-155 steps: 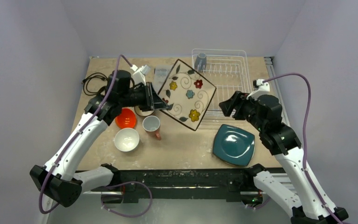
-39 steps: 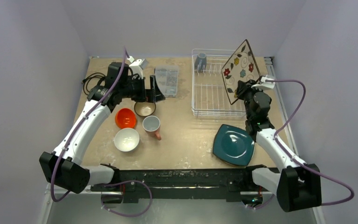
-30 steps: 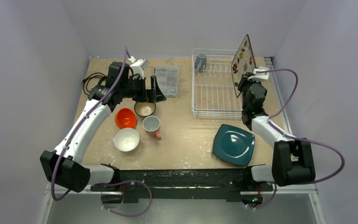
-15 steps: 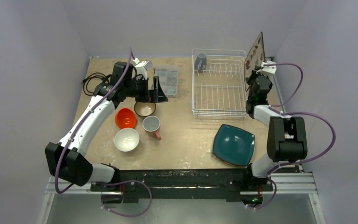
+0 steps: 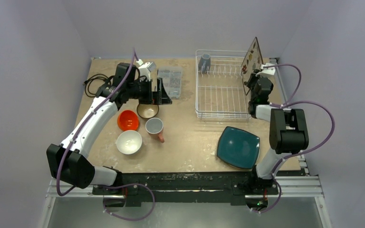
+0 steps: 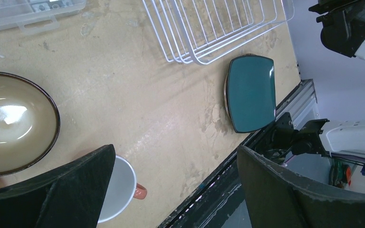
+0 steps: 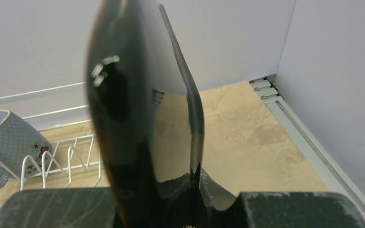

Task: Load the mixed dishes into the dish rack
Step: Insert the plate into the dish rack.

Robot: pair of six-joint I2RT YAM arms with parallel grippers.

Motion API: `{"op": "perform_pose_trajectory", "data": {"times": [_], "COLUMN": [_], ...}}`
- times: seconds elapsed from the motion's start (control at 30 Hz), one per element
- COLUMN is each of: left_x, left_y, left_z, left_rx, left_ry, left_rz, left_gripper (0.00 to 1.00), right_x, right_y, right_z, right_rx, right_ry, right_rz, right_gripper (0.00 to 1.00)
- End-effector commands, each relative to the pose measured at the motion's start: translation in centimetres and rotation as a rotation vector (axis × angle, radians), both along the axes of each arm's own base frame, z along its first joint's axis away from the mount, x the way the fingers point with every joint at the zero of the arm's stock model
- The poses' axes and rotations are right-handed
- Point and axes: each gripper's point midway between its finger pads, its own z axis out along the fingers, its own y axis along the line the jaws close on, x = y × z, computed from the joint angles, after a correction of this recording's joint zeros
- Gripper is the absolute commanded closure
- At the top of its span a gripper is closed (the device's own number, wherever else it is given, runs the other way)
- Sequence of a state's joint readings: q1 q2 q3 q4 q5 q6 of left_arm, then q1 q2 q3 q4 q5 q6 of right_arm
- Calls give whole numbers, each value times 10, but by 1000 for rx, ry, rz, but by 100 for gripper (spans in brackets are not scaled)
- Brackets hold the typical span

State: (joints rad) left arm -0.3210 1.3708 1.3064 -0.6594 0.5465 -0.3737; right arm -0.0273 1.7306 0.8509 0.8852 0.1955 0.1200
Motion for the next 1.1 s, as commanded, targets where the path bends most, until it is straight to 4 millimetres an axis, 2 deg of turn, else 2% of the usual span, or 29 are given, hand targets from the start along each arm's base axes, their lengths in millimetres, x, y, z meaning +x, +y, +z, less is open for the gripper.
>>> {"op": "perform_pose_trajectory", "data": {"times": [0.0,0.27,0.4,0.6,0.83,1.07], "left_x": [7,6,6,5,4,4], "left_y": [-5,-6,-6,-6,-7,-7], "left_z": [20,20,21,22,23,23], "left_rx": [-31,-36,-38,-43,-49,-50], "left_ry": [-69,-65,-66,-65,-64,-65], "left_rz": [-21,-26,-28,-31,-35,-38], "left_gripper": [1,1,1,1,1,1], "right_x": [6,22,27,23,21,24], "right_y": [4,9,9,5,1,-9], "right_z": [149,132,126,116,109,116], "right_rx": [14,17,19,18,15,-16], "right_ry": [-488,-481,-462,-437,-415,-375], "right_rz": [25,57,53,34,6,-51], "right_gripper": [100,98,91,81,63,59]}}
